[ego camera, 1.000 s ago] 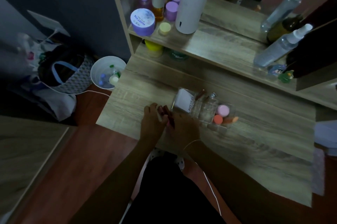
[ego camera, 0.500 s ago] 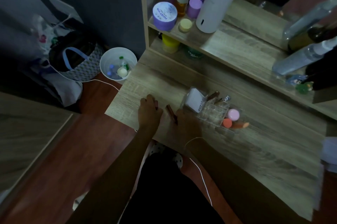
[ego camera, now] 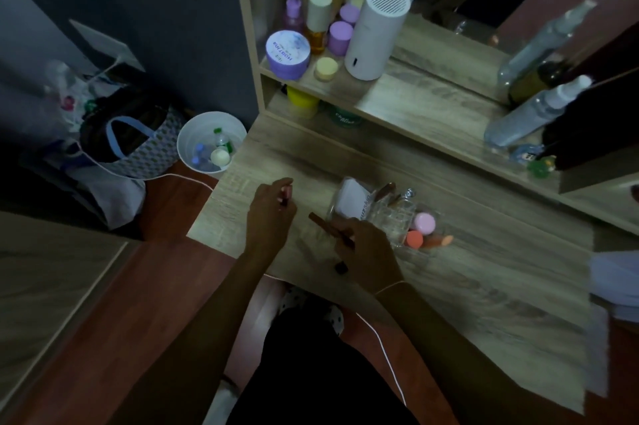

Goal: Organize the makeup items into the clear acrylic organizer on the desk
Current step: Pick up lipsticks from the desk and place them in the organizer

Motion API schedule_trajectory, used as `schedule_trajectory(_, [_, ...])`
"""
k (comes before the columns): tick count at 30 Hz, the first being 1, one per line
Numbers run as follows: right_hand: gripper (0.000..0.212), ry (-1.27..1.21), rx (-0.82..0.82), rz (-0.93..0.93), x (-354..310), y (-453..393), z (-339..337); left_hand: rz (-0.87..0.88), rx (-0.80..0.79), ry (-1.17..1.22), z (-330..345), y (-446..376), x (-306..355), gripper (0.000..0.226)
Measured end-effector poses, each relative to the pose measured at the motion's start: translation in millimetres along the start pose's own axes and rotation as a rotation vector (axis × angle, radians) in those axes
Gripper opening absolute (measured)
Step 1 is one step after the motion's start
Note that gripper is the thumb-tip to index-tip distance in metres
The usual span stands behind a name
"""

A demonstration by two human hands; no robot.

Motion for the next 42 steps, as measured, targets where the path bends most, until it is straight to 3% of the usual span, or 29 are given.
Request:
schedule_trajectory(4, [0.015, -0.104, 0.137, 0.029, 9, 15, -43, 0.177, -0.006, 0.118, 2, 1, 59, 0.038])
schedule_trajectory(8, [0.015, -0.049, 0.303, -0.002, 17, 25, -89, 0.278, -0.054, 0.189, 8, 3, 109, 0.029])
schedule_trajectory(16, [0.018, -0.072, 0.531, 0.066, 59, 25, -145, 0.358, -0.215, 0.170, 44, 16, 128, 0.013])
schedule_trajectory(23, [0.021, -0.003, 0.508, 0.038, 73, 3, -141, 0.391, -0.311, 0.056, 73, 17, 121, 0.016])
schedule_trajectory(34, [0.016, 0.107, 0.285, 0.108, 81, -30, -116, 0.459, -0.319, 0.040, 78, 21, 123, 0.009])
schedule_trajectory(42, [0.013, 0.089, 0.281, 0.105, 87, -36, -115, 0.285, -0.394, -0.002, 88, 18, 115, 0.021])
Point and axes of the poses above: each hand's wrist, its own y-axis away from the middle knuckle, its own z-axis out of the palm, x = y × z, the point moved 5 cm from there along -y, towards the middle knuckle, and after that the axes turned 8 degrees about -y, right-handed, at the moved point
